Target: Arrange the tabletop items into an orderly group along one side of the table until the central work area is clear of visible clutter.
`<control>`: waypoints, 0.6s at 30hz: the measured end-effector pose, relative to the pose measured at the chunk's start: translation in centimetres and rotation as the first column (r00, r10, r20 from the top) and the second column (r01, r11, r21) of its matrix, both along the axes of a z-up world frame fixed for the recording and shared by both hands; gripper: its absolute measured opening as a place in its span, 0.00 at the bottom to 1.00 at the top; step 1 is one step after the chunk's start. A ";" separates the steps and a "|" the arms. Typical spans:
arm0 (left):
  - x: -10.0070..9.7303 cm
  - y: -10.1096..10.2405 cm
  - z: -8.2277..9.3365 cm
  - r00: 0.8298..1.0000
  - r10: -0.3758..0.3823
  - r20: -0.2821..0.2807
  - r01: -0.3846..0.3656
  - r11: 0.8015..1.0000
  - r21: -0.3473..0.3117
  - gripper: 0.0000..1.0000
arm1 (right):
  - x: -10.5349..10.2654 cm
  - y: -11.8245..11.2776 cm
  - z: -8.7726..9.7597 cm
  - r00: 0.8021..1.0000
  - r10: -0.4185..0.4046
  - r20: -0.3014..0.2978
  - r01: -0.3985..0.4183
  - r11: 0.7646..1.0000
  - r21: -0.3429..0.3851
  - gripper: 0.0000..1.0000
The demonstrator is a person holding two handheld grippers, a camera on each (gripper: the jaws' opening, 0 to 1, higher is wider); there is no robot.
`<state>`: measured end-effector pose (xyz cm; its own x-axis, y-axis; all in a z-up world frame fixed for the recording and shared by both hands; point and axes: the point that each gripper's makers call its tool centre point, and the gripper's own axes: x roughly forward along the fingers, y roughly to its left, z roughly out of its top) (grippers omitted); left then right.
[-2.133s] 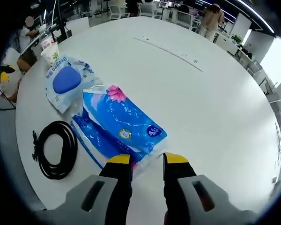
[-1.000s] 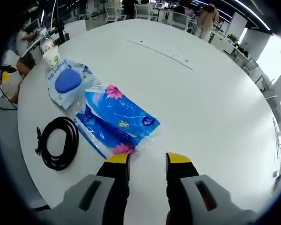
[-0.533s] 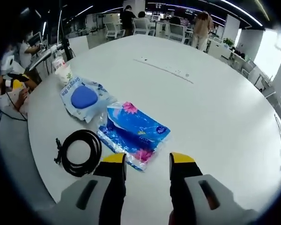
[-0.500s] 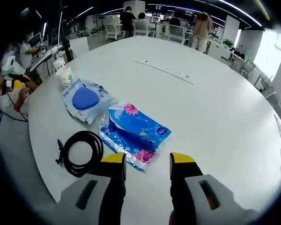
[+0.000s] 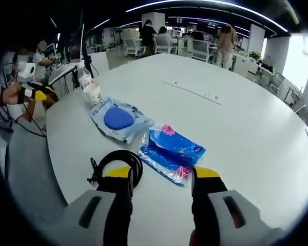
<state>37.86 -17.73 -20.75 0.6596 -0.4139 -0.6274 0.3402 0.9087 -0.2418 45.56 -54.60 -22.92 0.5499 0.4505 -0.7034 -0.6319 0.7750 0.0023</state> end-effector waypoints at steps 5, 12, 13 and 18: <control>0.0 0.1 -0.3 1.000 -0.009 0.000 0.009 1.000 0.010 0.42 | 0.4 0.3 0.5 1.000 0.002 0.030 -0.003 1.000 0.020 0.46; 0.0 0.7 -0.5 1.000 -0.010 0.004 0.010 1.000 0.008 0.42 | -0.7 0.9 1.7 0.999 -0.005 0.047 0.003 0.999 0.051 0.47; 0.0 0.8 -0.6 1.000 -0.007 0.004 0.007 1.000 0.006 0.42 | -1.0 1.1 1.7 0.999 -0.001 0.045 -0.002 0.999 0.050 0.48; -0.2 1.2 -1.1 1.000 -0.012 0.000 0.012 1.000 0.015 0.42 | -2.4 1.9 1.2 0.999 0.015 0.034 -0.017 0.999 0.047 0.50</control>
